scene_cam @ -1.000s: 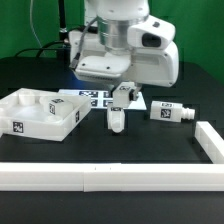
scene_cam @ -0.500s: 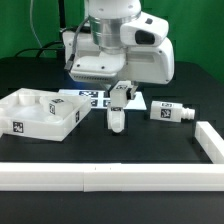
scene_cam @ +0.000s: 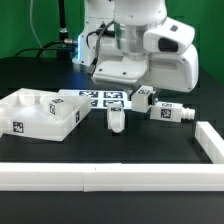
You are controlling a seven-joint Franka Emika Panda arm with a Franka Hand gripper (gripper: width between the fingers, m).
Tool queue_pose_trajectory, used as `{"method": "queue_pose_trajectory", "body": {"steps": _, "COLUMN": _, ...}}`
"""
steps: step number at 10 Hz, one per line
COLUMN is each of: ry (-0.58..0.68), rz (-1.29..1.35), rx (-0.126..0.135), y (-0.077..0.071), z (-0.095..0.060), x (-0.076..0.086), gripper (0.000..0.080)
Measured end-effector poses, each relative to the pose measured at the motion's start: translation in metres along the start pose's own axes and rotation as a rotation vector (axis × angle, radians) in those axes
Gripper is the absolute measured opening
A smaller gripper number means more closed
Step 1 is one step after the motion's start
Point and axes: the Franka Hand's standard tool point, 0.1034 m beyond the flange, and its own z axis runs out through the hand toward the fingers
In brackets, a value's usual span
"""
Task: Assemble one leg
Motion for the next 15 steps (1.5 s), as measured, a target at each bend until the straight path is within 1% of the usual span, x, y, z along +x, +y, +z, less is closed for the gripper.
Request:
{"method": "queue_pose_trajectory", "body": {"steps": 2, "ry": 0.001, "rz": 0.003, "rx": -0.002, "y": -0.003, "z": 0.002, "x": -0.001, "gripper": 0.0285}}
{"method": "queue_pose_trajectory", "body": {"steps": 4, "ry": 0.012, "rz": 0.003, "rx": 0.001, "y": -0.01, "z": 0.008, "x": -0.002, "gripper": 0.0285}}
{"method": "queue_pose_trajectory", "body": {"steps": 6, "ry": 0.005, "rz": -0.023, "rx": 0.019, "y": -0.017, "z": 0.01, "x": -0.003, "gripper": 0.0285}}
{"method": "queue_pose_trajectory", "body": {"steps": 8, "ry": 0.001, "rz": -0.022, "rx": 0.026, "y": -0.024, "z": 0.01, "x": -0.004, "gripper": 0.0285}}
{"method": "queue_pose_trajectory", "body": {"steps": 11, "ry": 0.023, "rz": 0.002, "rx": 0.023, "y": -0.022, "z": 0.021, "x": -0.001, "gripper": 0.0285}}
{"method": "queue_pose_trajectory", "body": {"steps": 13, "ry": 0.019, "rz": 0.051, "rx": 0.019, "y": -0.017, "z": 0.022, "x": 0.0, "gripper": 0.0285}}
{"method": "queue_pose_trajectory", "body": {"steps": 15, "ry": 0.02, "rz": 0.063, "rx": 0.019, "y": -0.018, "z": 0.022, "x": 0.0, "gripper": 0.0285}}
